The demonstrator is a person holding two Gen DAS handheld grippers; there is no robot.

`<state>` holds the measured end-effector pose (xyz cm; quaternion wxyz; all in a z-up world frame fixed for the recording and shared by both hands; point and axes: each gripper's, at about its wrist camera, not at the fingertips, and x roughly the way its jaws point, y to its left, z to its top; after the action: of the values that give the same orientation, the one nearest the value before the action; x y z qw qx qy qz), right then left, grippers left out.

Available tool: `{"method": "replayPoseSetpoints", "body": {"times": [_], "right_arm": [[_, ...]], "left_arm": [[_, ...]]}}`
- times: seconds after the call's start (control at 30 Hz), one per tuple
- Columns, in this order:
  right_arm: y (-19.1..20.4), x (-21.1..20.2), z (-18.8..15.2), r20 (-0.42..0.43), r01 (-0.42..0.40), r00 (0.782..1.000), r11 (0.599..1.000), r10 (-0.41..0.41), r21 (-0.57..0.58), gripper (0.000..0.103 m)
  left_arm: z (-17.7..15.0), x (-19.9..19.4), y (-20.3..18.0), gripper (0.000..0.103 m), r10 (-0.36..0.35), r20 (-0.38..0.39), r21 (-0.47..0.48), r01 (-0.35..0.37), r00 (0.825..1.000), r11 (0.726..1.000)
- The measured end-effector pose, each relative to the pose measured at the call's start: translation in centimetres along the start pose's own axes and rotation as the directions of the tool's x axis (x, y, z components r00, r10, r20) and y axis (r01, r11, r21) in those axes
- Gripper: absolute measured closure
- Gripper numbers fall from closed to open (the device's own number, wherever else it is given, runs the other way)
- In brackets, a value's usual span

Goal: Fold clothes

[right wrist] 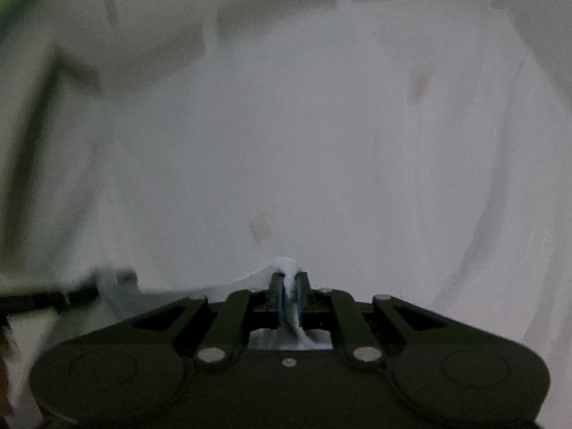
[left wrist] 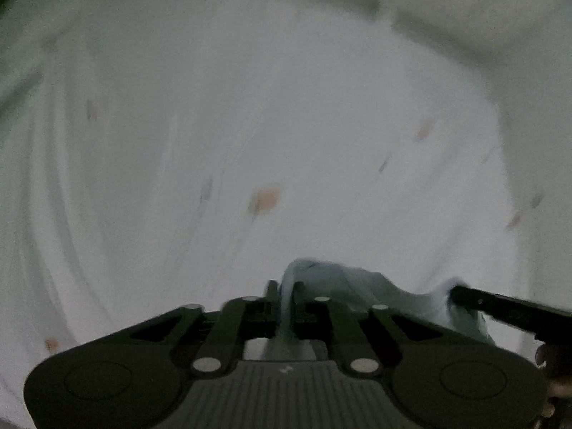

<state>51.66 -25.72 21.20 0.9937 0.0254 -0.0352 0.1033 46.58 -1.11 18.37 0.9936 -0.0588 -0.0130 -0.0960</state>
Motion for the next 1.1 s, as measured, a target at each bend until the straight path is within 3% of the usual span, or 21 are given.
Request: {"method": "replayPoseSetpoints", "body": {"times": [0.03,0.07,0.1,0.13,0.17,0.2,0.23,0.3,0.33,0.4,0.5,0.53,0.57,0.67,0.77,0.93,1.03,1.1], "right_arm": [[0.1,3.0,-1.8,-0.067,0.042,0.997,0.999,-0.043,-0.015,0.081],[0.2,4.8,-3.7,-0.123,0.057,0.991,0.998,-0.06,-0.025,0.081],[0.3,6.7,-5.6,-0.177,0.072,0.981,0.997,-0.077,-0.035,0.078],[0.4,7.4,-7.4,-0.21,0.081,0.974,0.996,-0.089,-0.048,0.072],[0.6,6.9,-9.2,-0.216,0.083,0.972,0.994,-0.095,-0.064,0.052],[0.7,6.1,-11.3,-0.231,0.084,0.967,0.993,-0.102,-0.086,0.039],[0.7,5.1,-13.4,-0.264,0.08,0.959,0.991,-0.107,-0.11,0.04],[0.0,2.8,-18.4,-0.389,0.084,0.913,0.99,-0.121,-0.112,0.048],[-0.5,1.6,-20.9,-0.457,0.092,0.88,0.991,-0.128,-0.1,0.049],[-1.6,-1.4,-26.0,-0.589,0.123,0.796,0.99,-0.138,-0.067,0.051],[-2.7,-6.3,-32.0,-0.731,0.16,0.665,0.985,-0.152,-0.059,0.053],[-2.9,-8.1,-33.5,-0.766,0.173,0.624,0.983,-0.155,-0.057,0.053],[-2.9,-9.9,-34.5,-0.786,0.18,0.599,0.982,-0.152,-0.054,0.053],[-2.2,-14.1,-35.9,-0.814,0.18,0.562,0.982,-0.148,-0.055,0.054],[-1.4,-17.7,-36.4,-0.824,0.183,0.553,0.983,-0.122,-0.022,0.054],[0.0,-20.5,-37.4,-0.84,0.121,0.537,0.993,-0.078,-0.015,0.054],[0.3,-21.2,-38.2,-0.847,0.093,0.524,0.995,-0.089,-0.047,0.054],[0.3,-22.1,-38.7,-0.853,0.091,0.513,0.994,-0.1,-0.062,0.054]], "left_arm": [[-1.6,3.8,1.1,0.068,0.037,-0.095,-0.026,-0.04,0.995,0.999],[-3.7,6.9,2.3,0.068,0.083,-0.199,-0.042,-0.093,0.976,0.995],[-5.7,8.2,3.2,0.068,0.1,-0.257,-0.052,-0.117,0.961,0.992],[-7.8,8.2,4.0,0.064,0.092,-0.278,-0.065,-0.115,0.956,0.991],[-9.9,8.0,4.8,0.06,0.083,-0.298,-0.078,-0.111,0.951,0.991],[-12.2,7.3,5.6,0.05,0.062,-0.318,-0.091,-0.096,0.946,0.991],[-15.0,6.3,6.4,0.048,0.043,-0.366,-0.106,-0.088,0.929,0.99],[-20.3,4.2,7.7,0.048,0.054,-0.487,-0.122,-0.128,0.872,0.984],[-23.2,2.7,8.4,0.048,0.072,-0.551,-0.132,-0.172,0.831,0.976],[-27.8,-0.5,9.6,0.048,0.076,-0.652,-0.157,-0.233,0.755,0.96],[-33.4,-5.7,10.7,0.048,0.107,-0.777,-0.152,-0.35,0.62,0.924],[-34.5,-7.4,10.9,0.048,0.102,-0.801,-0.164,-0.38,0.59,0.91],[-35.8,-9.5,11.0,0.048,0.079,-0.822,-0.189,-0.402,0.565,0.896],[-37.8,-14.6,10.6,0.048,0.055,-0.854,-0.207,-0.435,0.517,0.876],[-38.1,-17.6,9.6,0.047,0.035,-0.863,-0.221,-0.44,0.504,0.87],[-37.8,-21.0,8.1,0.044,-0.006,-0.85,-0.261,-0.411,0.527,0.873],[-37.9,-22.4,7.1,0.042,-0.016,-0.858,-0.25,-0.39,0.513,0.886],[-38.4,-23.1,6.3,0.041,-0.028,-0.873,-0.235,-0.371,0.487,0.899]]}}
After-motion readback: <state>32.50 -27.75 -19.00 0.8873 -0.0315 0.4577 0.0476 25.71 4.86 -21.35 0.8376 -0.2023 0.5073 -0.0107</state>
